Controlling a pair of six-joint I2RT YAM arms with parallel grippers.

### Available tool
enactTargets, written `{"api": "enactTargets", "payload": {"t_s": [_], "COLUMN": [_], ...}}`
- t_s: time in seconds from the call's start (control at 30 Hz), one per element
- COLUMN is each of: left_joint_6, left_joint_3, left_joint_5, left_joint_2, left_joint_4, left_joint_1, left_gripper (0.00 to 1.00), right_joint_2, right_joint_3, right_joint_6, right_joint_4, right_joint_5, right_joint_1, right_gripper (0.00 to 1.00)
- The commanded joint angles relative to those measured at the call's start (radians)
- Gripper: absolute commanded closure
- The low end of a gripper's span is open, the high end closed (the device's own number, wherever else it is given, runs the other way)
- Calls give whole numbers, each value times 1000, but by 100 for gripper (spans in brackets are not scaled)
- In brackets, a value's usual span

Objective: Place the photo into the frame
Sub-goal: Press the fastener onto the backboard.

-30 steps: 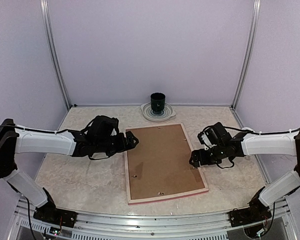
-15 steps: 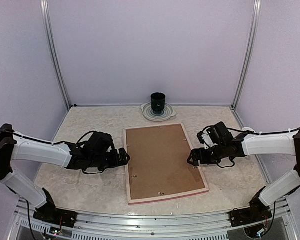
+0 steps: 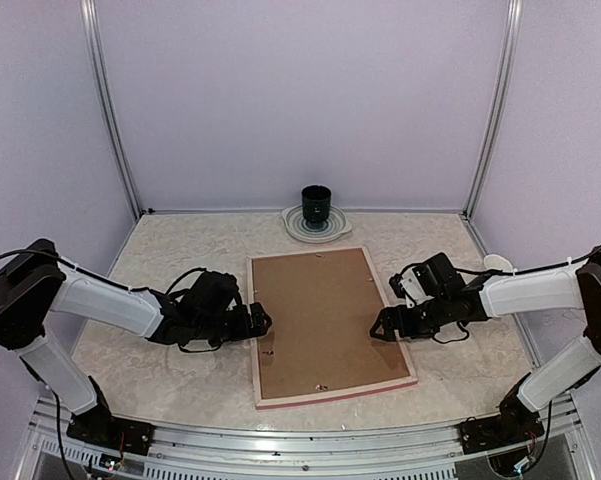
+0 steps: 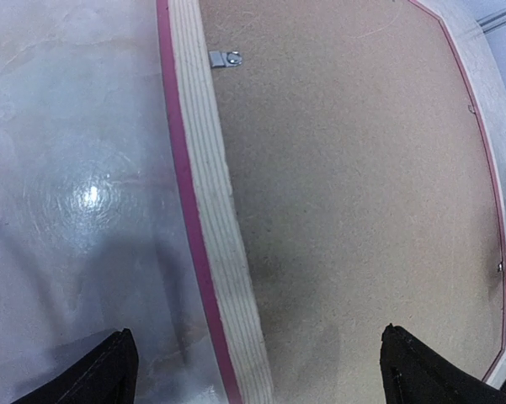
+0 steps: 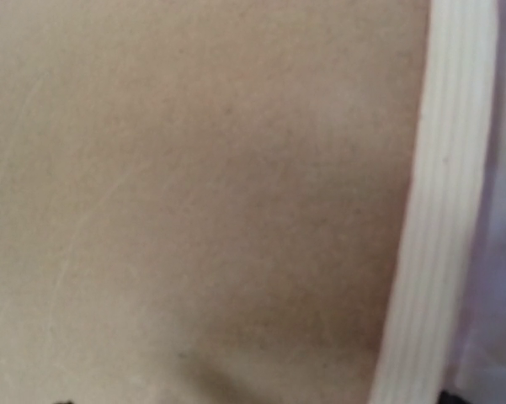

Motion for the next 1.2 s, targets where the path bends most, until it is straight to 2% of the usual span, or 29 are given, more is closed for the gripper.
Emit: {"api": "enactTargets", "payload": {"t_s": [0.0,0.47,0.77,1.17], "left_joint_6": [14,39,66,95], "left_joint_3": [30,122,158,143], "left_joint_5": [32,51,58,78], "left_joint_2": [45,117,141,135], "left_joint_4": [53,46,33,28], "left_joint_1": [-6,-5,34,90], "left_gripper": [1,1,1,1], "right_joint_2": [4,-14,0,-21], "right_joint_3": [-28,-59,-55,-49], "right_joint_6": [11,44,67,67], "right_joint_4": [62,103,124,85], "right_joint_5": [-67,-83,-78,-2], "right_joint_1": [-4,45,93,95], "right_gripper": [8,8,8,8]}}
